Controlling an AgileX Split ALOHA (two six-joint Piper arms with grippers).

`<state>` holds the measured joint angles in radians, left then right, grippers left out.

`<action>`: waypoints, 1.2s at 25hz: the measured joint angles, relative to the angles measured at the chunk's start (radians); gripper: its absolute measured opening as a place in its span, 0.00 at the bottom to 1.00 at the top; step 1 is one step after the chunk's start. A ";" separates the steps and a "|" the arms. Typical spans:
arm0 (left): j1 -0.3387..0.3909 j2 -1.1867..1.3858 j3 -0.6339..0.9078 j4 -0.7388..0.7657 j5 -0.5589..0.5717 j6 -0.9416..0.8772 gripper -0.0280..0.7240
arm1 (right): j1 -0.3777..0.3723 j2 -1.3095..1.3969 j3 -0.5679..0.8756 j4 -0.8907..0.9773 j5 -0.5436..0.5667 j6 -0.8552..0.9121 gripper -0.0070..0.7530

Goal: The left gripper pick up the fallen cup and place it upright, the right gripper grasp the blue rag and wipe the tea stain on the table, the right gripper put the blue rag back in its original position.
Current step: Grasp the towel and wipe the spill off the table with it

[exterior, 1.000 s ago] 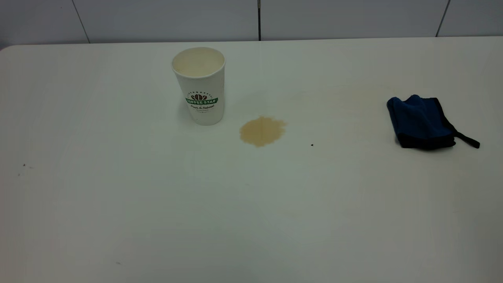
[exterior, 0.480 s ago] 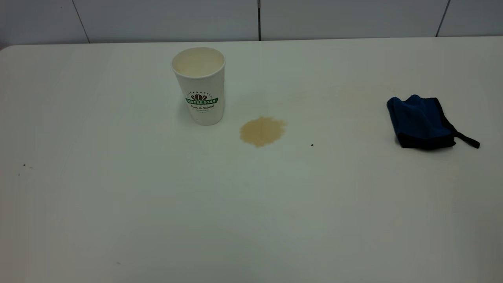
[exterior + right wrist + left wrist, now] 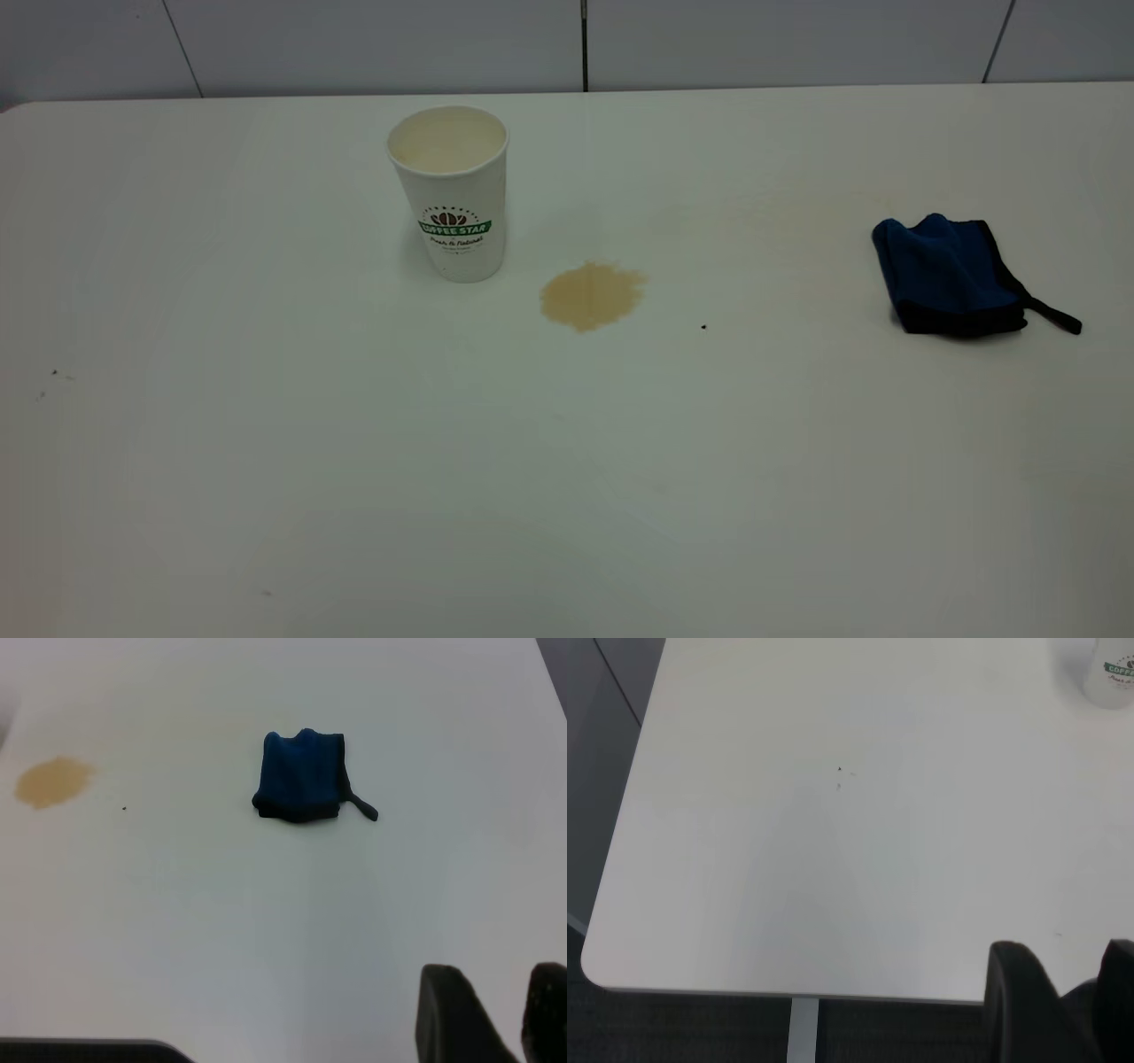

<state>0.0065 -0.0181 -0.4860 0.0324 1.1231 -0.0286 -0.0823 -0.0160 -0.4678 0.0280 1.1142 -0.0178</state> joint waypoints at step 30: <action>0.000 0.000 0.001 0.000 0.000 0.000 0.35 | 0.000 1.392 -0.589 0.033 -0.279 -0.110 0.96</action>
<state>0.0065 -0.0181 -0.4850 0.0324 1.1231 -0.0286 -0.0823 1.3763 -1.0569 0.0614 0.8354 -0.1283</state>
